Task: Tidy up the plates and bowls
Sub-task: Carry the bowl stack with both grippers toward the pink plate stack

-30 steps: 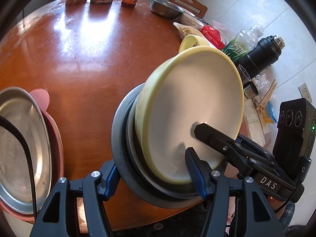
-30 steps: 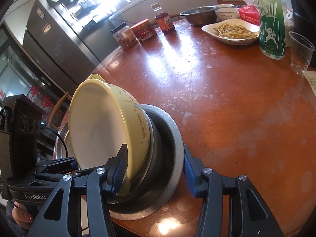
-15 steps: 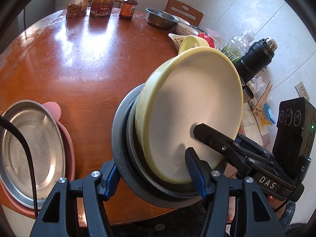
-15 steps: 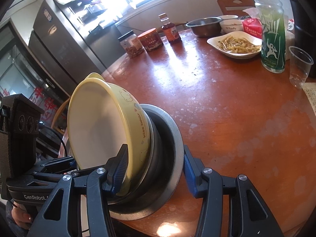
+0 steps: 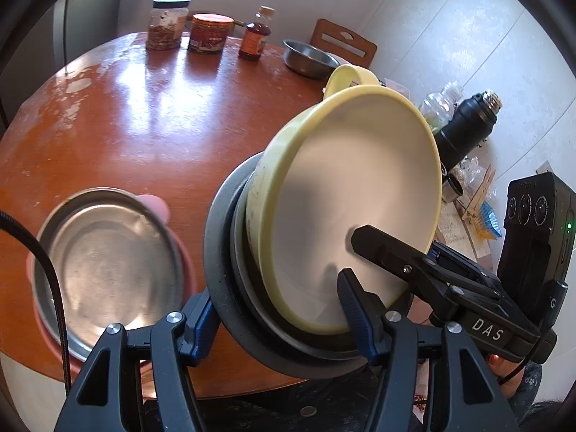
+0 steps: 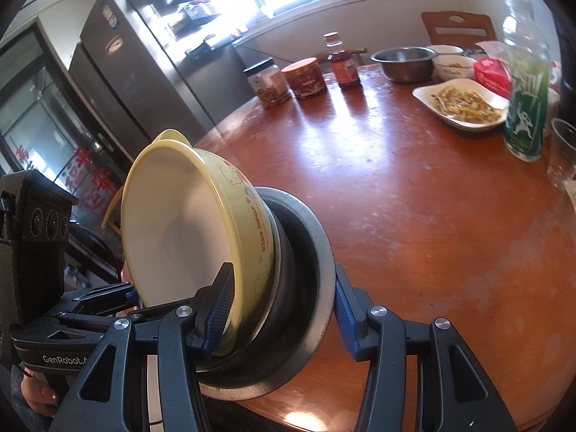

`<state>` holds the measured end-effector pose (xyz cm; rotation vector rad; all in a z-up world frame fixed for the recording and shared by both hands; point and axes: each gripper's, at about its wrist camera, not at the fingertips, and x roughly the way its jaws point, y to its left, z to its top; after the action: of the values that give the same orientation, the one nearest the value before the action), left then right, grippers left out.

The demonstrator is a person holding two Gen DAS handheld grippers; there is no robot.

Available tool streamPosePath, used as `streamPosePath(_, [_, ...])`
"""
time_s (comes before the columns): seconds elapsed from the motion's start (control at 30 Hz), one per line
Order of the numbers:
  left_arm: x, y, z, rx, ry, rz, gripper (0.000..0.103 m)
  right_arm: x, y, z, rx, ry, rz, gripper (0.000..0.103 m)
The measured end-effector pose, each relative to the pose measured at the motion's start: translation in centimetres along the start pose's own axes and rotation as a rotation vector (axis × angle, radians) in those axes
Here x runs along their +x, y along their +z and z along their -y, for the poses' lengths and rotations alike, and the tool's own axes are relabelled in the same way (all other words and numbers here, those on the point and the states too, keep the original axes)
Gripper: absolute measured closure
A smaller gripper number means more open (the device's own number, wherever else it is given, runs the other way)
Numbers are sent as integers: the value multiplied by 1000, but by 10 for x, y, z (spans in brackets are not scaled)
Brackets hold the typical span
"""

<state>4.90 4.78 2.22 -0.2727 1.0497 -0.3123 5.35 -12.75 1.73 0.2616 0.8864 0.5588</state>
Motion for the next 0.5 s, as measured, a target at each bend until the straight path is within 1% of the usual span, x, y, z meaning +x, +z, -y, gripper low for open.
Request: streamPosePath(0.5, [-47,-1,-59,-53,38,76,42,34,14,-66,-76,53,-10,50])
